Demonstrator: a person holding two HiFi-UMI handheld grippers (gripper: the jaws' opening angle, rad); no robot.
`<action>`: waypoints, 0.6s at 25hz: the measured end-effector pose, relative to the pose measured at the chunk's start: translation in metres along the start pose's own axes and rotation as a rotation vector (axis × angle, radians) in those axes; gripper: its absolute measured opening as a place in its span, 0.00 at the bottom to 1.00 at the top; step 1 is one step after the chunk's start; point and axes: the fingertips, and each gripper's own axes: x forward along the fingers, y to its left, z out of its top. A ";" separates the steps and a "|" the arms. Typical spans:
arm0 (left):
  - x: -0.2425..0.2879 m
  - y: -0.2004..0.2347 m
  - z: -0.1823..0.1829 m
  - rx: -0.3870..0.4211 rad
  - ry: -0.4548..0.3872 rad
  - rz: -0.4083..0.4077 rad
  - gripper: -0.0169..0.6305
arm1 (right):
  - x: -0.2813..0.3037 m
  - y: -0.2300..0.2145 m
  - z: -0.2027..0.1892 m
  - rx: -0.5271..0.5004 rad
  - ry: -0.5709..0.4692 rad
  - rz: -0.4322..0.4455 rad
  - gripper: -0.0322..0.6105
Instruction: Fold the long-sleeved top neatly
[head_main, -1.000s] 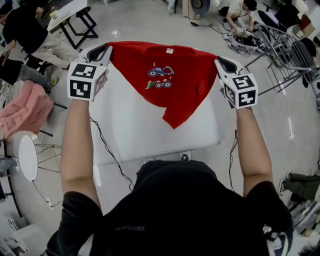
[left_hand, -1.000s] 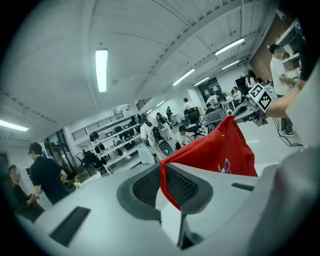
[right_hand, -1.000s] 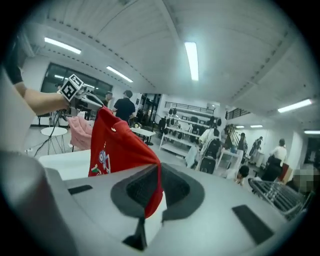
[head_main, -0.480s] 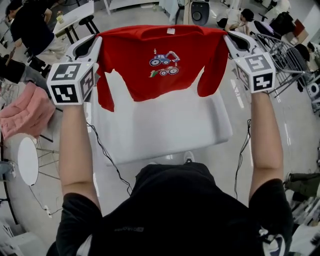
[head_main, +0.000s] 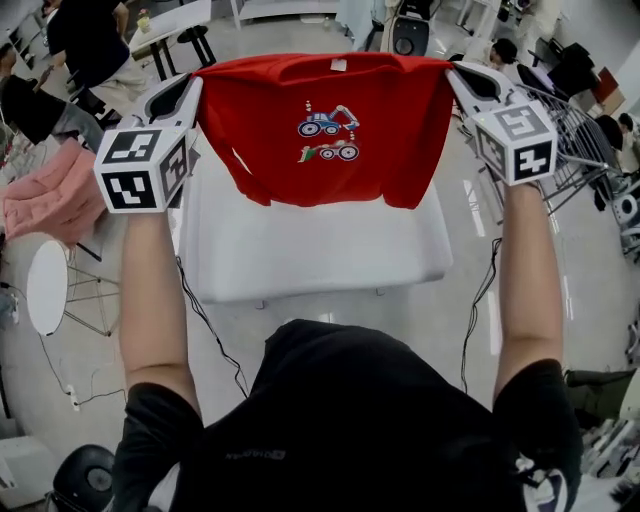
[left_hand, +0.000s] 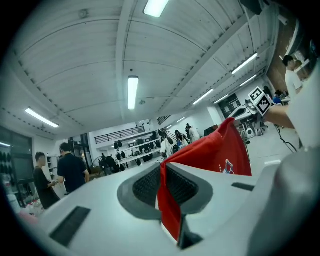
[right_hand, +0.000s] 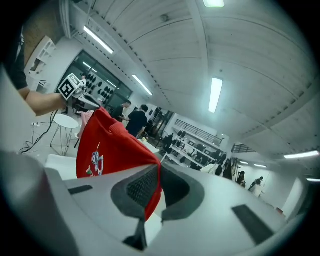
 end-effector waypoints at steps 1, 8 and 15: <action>-0.011 -0.005 0.002 -0.004 0.001 0.014 0.08 | -0.008 0.003 0.001 -0.008 -0.009 0.012 0.08; -0.083 -0.031 0.016 -0.018 0.032 0.087 0.08 | -0.060 0.016 0.025 -0.017 -0.074 0.104 0.09; -0.151 -0.052 0.015 -0.030 0.023 0.132 0.08 | -0.118 0.057 0.022 0.036 -0.143 0.179 0.09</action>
